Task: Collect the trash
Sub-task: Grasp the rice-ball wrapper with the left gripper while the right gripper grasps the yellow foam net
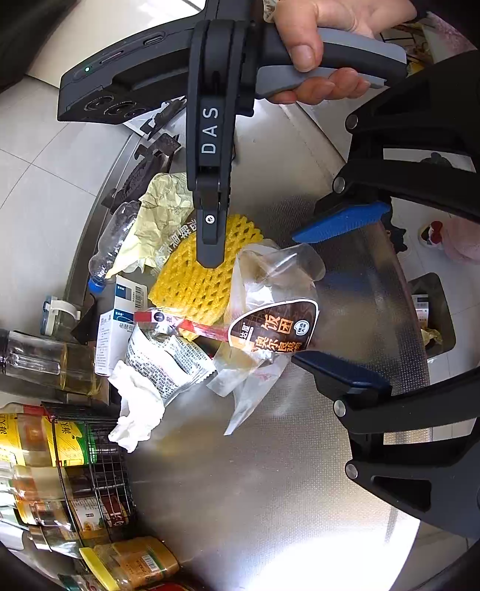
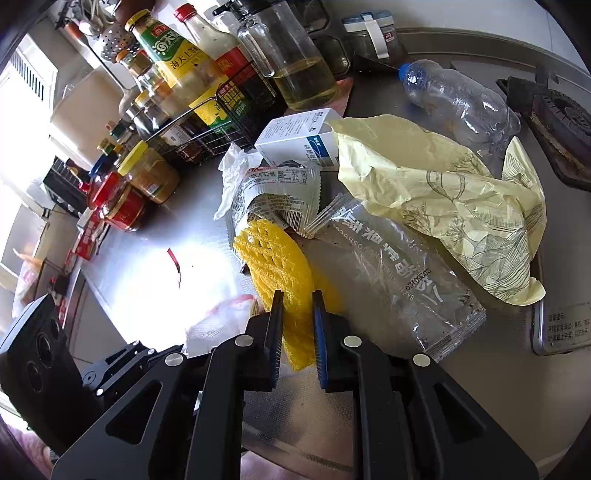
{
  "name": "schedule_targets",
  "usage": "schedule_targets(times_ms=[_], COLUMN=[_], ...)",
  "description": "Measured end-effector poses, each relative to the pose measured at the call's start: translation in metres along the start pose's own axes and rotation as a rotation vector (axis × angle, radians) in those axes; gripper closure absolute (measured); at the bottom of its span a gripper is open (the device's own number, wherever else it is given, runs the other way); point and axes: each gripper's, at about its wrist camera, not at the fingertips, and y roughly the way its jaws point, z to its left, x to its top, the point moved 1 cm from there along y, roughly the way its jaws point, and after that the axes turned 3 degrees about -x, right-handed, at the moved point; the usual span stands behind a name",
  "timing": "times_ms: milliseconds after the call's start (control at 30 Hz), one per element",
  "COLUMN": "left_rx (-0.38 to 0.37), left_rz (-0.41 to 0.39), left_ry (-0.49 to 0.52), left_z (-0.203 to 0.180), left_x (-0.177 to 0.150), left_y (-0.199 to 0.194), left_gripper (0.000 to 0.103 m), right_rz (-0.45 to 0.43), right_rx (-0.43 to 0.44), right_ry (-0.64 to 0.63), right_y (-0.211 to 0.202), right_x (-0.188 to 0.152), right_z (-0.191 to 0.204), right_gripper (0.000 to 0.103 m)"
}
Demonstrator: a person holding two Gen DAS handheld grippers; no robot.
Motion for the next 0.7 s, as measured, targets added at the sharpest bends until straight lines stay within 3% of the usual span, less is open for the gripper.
schedule_targets(times_ms=[100,367,700], left_rx=[0.003,-0.003,-0.015], left_rz=[-0.013,-0.051,-0.069], left_ry=[0.02,0.048,0.05], left_z=[-0.003,-0.006,-0.007], left_x=[0.004,0.01,0.012], left_y=[-0.002,-0.01,-0.013], left_gripper=[0.065,0.069,0.091], right_rz=[-0.003,0.015,0.015], right_rx=[0.008,0.067,0.062], right_ry=[0.004,0.027,0.01], right_y=[-0.001,-0.002,-0.007], right_x=[0.001,0.005,0.002], right_z=[0.0,0.0,0.007], right_gripper=[0.087,0.089,0.089])
